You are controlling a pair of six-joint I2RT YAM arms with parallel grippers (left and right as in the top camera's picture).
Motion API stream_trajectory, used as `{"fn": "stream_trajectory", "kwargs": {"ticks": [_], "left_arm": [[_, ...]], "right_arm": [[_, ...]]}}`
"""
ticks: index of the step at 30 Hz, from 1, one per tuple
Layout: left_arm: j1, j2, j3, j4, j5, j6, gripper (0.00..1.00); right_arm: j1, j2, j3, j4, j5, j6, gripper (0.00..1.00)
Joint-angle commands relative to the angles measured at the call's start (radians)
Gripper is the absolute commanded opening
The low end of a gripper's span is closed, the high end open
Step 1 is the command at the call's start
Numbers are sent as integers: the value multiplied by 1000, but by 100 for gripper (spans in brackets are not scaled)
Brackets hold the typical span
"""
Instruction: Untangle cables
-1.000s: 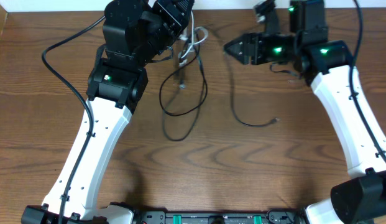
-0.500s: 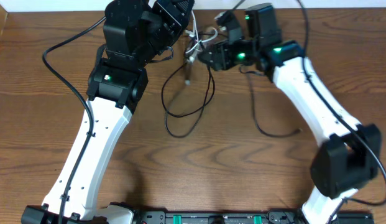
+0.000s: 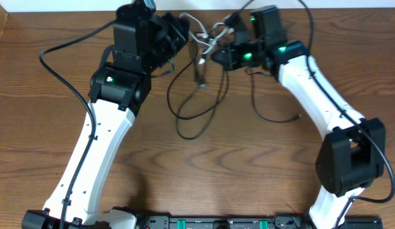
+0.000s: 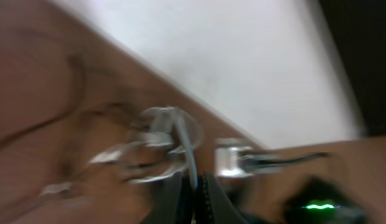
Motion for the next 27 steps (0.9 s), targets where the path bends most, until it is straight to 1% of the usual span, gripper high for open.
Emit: {"fn": "stream_trajectory", "kwargs": {"ticks": [1,3,6,10,12,17,22,27], "left_arm": [[3,-7,6,-111,-227,198,8],[3,-1,5,-206,-317,239,7],[3,15,5,-340,-433,270,7],[13,41,5,-436,-466,330,7],[21,55,5,-459,-466,362,8],[51,92,5,-501,-465,384,8],[84,116,5,-514,-466,436,8],[154,124,5,-523,-466,436,7]], "right_arm": [[-63,-85,7,-32,-7,-10,1],[-91,-120,7,-56,-6,-13,1],[-123,-170,8,-83,-6,-12,1],[-164,-233,9,-110,-6,-11,1],[-182,-260,9,-122,-6,-11,1],[-223,-307,10,-145,-6,-8,1],[-282,-332,11,-160,-6,-8,1],[-366,-351,41,-167,-6,0,1]]}}
